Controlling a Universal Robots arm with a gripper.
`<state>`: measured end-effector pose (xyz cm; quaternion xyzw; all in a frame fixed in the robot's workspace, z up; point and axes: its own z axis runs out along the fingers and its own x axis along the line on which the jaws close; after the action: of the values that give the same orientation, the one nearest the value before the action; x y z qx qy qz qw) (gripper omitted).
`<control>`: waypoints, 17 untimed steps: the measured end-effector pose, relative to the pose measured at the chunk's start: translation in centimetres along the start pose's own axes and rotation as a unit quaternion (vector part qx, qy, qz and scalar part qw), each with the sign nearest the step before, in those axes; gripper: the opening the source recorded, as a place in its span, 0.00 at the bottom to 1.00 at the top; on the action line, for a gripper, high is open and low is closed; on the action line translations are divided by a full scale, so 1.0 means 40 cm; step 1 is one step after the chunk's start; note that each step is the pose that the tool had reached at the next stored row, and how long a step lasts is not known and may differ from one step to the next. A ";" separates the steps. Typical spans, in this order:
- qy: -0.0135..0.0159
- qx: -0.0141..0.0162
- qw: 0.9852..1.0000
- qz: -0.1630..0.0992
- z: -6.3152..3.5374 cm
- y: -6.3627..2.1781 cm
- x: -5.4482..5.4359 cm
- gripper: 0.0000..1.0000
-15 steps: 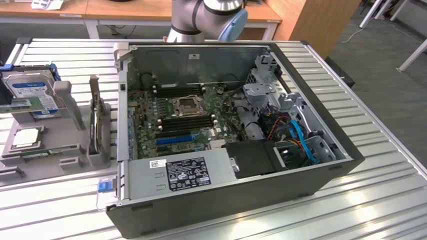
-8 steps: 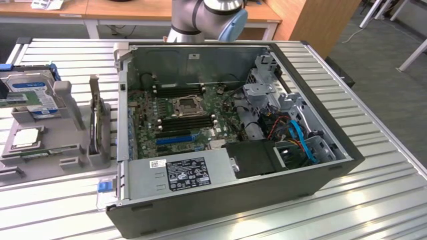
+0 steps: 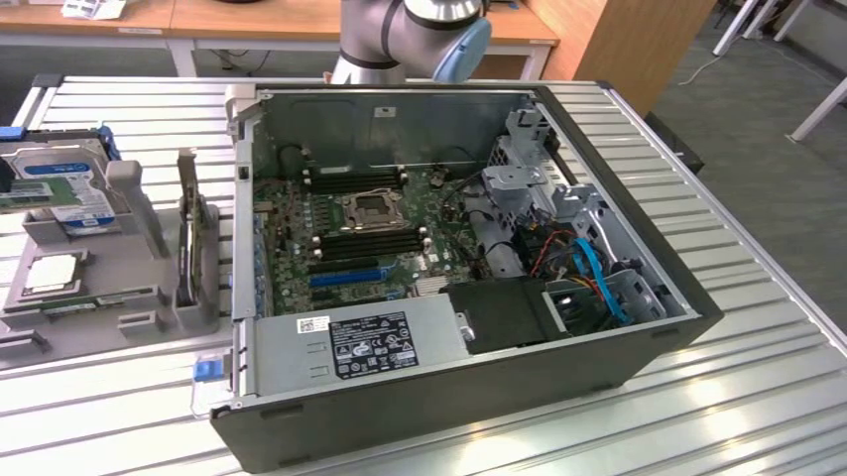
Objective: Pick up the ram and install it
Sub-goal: 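Pick up the ram and move it above insertion slot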
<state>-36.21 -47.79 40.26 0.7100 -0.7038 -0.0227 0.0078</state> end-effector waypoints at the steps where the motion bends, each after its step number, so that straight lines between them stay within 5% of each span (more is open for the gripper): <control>1: 0.000 0.000 1.000 0.000 0.000 0.000 0.000 0.11; 17: 0.000 0.000 1.000 0.000 -0.002 -0.048 0.000 0.11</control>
<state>-34.31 -47.80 40.26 0.7100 -0.7038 -0.0227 0.0077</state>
